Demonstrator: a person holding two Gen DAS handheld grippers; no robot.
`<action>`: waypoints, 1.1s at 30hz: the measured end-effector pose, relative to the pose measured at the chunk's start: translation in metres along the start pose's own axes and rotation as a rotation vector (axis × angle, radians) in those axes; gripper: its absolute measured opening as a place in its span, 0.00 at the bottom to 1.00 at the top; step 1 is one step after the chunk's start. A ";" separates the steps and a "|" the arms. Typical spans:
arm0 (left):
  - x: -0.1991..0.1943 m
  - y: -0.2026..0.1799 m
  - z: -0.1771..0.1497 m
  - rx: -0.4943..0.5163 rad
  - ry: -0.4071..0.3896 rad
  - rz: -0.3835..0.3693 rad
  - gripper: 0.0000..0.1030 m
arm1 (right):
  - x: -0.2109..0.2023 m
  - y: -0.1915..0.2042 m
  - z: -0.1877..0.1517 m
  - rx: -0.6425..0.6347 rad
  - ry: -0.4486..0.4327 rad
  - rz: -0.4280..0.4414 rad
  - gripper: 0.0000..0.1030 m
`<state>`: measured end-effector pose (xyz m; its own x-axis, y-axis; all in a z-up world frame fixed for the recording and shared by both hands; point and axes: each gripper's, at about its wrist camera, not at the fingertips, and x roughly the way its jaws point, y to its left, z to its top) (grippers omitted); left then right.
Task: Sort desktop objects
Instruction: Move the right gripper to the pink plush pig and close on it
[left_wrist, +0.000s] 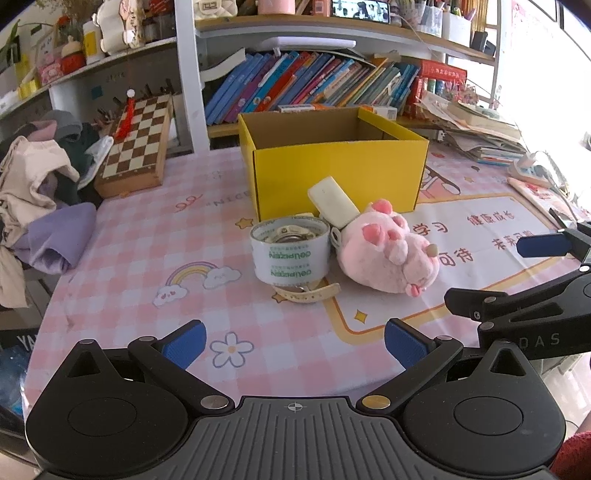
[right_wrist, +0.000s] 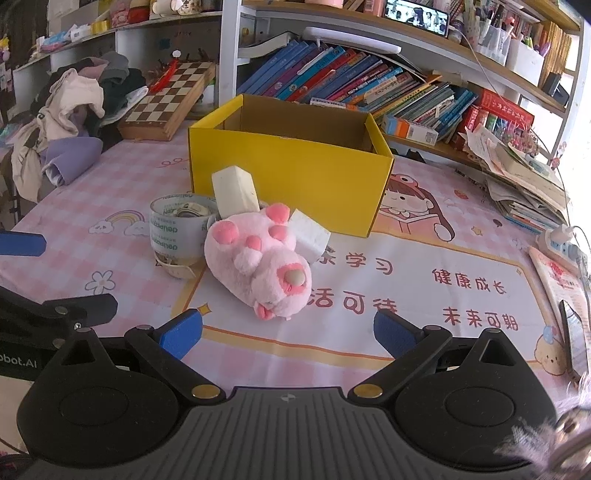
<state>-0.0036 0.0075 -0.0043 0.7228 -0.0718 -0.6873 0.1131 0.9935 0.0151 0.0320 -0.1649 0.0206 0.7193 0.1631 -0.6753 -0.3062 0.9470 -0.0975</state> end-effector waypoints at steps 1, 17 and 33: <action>0.001 0.000 0.000 0.000 0.005 -0.004 1.00 | 0.000 0.000 0.000 -0.004 0.002 -0.001 0.98; 0.011 0.005 0.003 -0.035 0.010 -0.027 1.00 | 0.028 0.003 0.013 -0.051 0.036 0.051 0.80; 0.040 0.009 0.030 -0.067 0.025 0.037 1.00 | 0.081 -0.008 0.047 -0.095 0.092 0.145 0.84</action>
<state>0.0468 0.0105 -0.0100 0.7086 -0.0338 -0.7048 0.0405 0.9992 -0.0072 0.1226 -0.1464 0.0010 0.6044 0.2655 -0.7511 -0.4633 0.8842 -0.0602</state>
